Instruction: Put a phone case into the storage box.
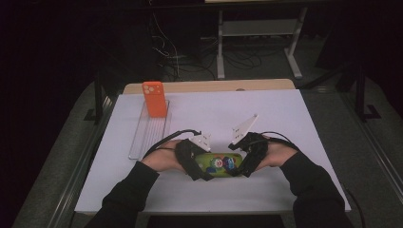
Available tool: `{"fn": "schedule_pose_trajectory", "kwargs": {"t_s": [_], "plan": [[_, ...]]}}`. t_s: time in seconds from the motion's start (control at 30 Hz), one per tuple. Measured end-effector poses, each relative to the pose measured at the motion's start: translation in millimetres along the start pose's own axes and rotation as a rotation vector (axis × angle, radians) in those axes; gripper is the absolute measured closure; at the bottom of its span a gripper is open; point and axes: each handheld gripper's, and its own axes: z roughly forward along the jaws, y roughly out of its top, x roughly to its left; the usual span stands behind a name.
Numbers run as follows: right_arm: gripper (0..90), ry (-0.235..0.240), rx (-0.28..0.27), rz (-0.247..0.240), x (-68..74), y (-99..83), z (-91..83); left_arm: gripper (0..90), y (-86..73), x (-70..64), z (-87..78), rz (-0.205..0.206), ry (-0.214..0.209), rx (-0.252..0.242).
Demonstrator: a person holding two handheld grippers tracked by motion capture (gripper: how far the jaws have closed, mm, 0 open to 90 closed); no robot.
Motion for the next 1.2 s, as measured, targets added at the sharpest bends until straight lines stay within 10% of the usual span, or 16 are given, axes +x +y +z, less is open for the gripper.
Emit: {"fn": "schedule_pose_trajectory", "kwargs": {"t_s": [0.37,0.8,1.2], "plan": [[4.4,-0.135,-0.095,0.115,-6.0,-25.9,-14.1,15.1,-3.4,4.9,1.6,-0.123,0.117,-0.019],[1.6,-0.265,-0.124,0.383,-1.2,-58.1,-6.4,15.2,-5.7,9.9,0.7,-0.285,0.277,-0.022],[1.1,-0.397,-0.189,0.483,13.0,-72.7,18.8,15.2,-5.7,11.3,-1.1,-0.343,0.310,-0.035]]}}
